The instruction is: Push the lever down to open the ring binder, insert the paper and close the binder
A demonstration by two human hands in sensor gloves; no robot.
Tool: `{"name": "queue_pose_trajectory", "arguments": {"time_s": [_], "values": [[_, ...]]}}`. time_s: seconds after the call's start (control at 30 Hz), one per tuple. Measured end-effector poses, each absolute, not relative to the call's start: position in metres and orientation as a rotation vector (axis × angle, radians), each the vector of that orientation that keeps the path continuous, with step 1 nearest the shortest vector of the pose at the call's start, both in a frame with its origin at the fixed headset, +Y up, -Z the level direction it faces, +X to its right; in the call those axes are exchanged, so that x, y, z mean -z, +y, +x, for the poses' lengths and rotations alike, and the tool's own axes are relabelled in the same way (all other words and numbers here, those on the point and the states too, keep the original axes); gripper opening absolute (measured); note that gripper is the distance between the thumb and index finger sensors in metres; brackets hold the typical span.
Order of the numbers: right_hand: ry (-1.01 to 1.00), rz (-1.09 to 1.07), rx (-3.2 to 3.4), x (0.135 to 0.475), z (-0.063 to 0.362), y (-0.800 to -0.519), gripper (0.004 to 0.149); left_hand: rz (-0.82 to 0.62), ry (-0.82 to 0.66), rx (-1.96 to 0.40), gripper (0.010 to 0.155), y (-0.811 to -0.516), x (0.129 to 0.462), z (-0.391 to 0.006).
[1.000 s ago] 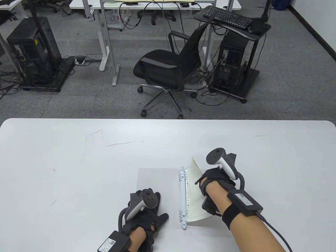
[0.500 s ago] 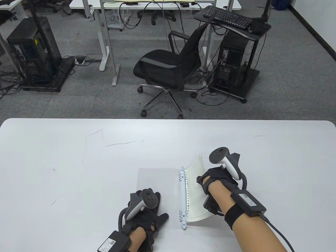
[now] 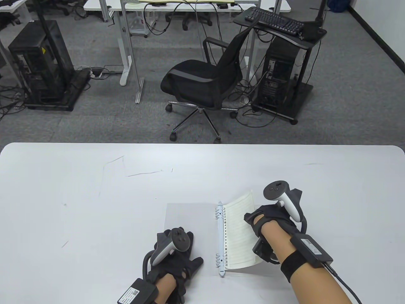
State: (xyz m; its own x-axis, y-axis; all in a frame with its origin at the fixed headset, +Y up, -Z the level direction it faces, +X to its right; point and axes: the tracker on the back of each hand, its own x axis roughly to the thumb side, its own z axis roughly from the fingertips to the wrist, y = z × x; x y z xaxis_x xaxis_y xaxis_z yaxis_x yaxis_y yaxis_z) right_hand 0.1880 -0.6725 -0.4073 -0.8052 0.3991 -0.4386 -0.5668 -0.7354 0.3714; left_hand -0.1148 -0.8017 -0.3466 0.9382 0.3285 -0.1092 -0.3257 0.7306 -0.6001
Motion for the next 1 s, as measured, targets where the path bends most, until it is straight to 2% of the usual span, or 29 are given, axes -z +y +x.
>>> {"name": "queue_pose_trajectory", "arguments": {"time_s": [0.17, 0.27, 0.4, 0.5, 0.57, 0.67, 0.77, 0.87, 1.0], "values": [[0.632, -0.451, -2.441, 0.398, 0.208, -0.672, 0.062, -0.659, -0.005, -0.362, 0.082, -0.802, 0.346, -0.115], [0.520, -0.442, -2.478, 0.392, 0.225, -0.670, 0.062, -0.659, -0.005, -0.361, 0.082, -0.802, 0.346, -0.115], [0.310, -0.203, -2.527, 0.381, 0.237, -0.675, 0.062, -0.659, -0.004, -0.360, 0.082, -0.802, 0.347, -0.115], [0.158, 0.027, -2.622, 0.365, 0.235, -0.692, 0.060, -0.659, -0.004, -0.359, 0.082, -0.802, 0.346, -0.115], [0.166, 0.142, -2.733, 0.356, 0.233, -0.709, 0.057, -0.659, -0.004, -0.359, 0.082, -0.802, 0.346, -0.115], [0.118, 0.111, -2.913, 0.347, 0.235, -0.732, 0.057, -0.656, -0.005, -0.358, 0.082, -0.802, 0.346, -0.115], [0.148, 0.044, -2.985, 0.343, 0.243, -0.744, 0.062, -0.652, -0.006, -0.361, 0.082, -0.802, 0.346, -0.115], [0.376, -0.034, -2.940, 0.341, 0.252, -0.752, 0.066, -0.653, -0.004, -0.359, 0.082, -0.802, 0.346, -0.115], [0.516, -0.113, -2.854, 0.342, 0.264, -0.760, 0.069, -0.650, -0.002, -0.355, 0.082, -0.802, 0.346, -0.115]]}}
